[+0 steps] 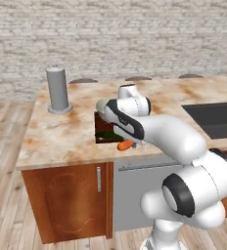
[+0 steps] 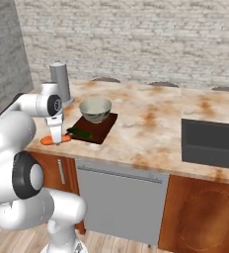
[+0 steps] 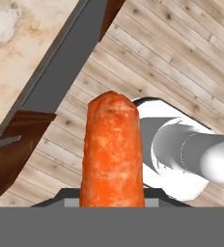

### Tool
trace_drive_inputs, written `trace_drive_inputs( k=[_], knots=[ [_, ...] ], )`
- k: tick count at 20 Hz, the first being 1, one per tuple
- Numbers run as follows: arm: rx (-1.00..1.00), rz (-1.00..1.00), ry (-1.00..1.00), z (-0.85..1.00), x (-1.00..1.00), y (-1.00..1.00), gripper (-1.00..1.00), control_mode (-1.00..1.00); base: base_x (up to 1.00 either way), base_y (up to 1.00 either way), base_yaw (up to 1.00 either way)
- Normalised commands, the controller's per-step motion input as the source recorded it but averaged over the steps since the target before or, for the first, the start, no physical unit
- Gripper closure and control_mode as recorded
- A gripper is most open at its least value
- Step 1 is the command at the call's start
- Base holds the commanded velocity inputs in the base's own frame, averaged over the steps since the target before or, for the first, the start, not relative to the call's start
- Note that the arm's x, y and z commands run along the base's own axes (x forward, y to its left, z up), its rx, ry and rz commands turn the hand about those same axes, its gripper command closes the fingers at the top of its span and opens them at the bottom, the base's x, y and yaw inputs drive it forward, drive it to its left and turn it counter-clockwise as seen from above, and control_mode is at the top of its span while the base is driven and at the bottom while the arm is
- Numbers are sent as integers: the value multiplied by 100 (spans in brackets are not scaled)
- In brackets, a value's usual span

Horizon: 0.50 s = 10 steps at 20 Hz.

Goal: Place the two vegetables and bowl onto the tray for setting up a vegetable dip station.

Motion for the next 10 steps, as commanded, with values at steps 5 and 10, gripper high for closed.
trace_drive_inputs(
  k=[5, 10],
  knots=[
    [0, 0, 0, 0, 0, 0, 100, 100, 43, -10, 0],
    [0, 0, 0, 0, 0, 0, 100, 100, 39, -4, 3]
  ],
)
